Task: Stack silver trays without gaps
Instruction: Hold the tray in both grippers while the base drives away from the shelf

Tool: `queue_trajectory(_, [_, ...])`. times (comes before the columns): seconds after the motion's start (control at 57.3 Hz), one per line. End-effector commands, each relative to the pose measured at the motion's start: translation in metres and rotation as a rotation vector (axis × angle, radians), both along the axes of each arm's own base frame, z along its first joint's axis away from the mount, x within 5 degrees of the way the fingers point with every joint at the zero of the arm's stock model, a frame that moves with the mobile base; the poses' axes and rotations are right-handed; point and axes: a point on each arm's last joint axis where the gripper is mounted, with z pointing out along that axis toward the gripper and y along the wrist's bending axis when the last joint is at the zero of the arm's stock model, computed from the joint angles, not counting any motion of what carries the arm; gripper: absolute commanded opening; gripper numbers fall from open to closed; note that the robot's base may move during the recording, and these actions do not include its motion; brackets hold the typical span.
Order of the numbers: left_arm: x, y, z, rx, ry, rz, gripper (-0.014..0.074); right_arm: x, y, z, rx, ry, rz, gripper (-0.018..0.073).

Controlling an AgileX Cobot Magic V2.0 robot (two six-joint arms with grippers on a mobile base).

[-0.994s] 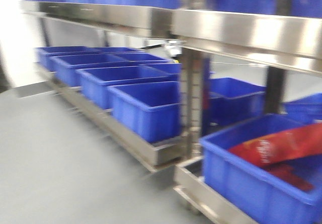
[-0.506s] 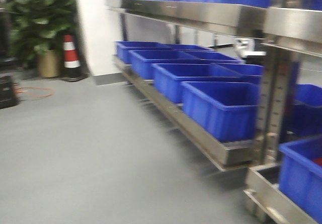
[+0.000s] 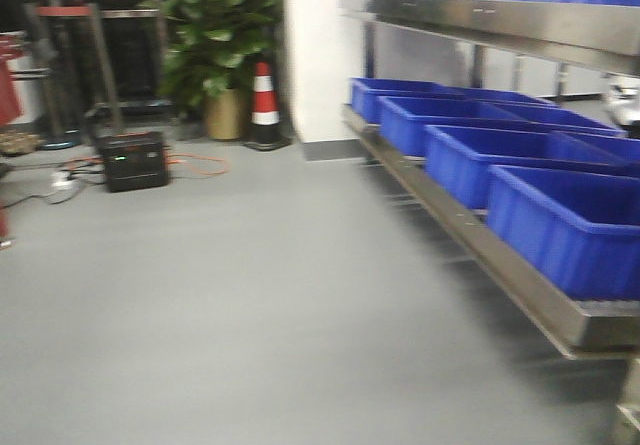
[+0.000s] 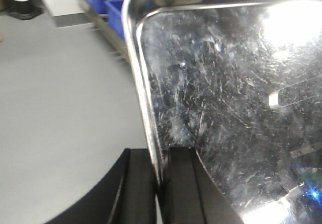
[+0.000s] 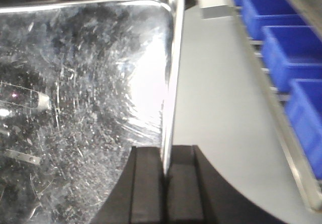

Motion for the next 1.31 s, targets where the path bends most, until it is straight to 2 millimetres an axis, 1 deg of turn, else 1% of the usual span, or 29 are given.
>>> queue_trajectory(0.0, [-0.0027, 0.0013, 0.0086, -0.001, -0.053, -0.011, -0.0007, -0.0015, -0.0015, 0.0097, -0.012, -0.075, -0.009, -0.0079])
queue_trajectory(1.29, [-0.0027, 0.0013, 0.0086, -0.001, -0.053, -0.011, -0.0007, -0.0014, -0.0015, 0.0099, -0.012, -0.076, -0.009, -0.0079])
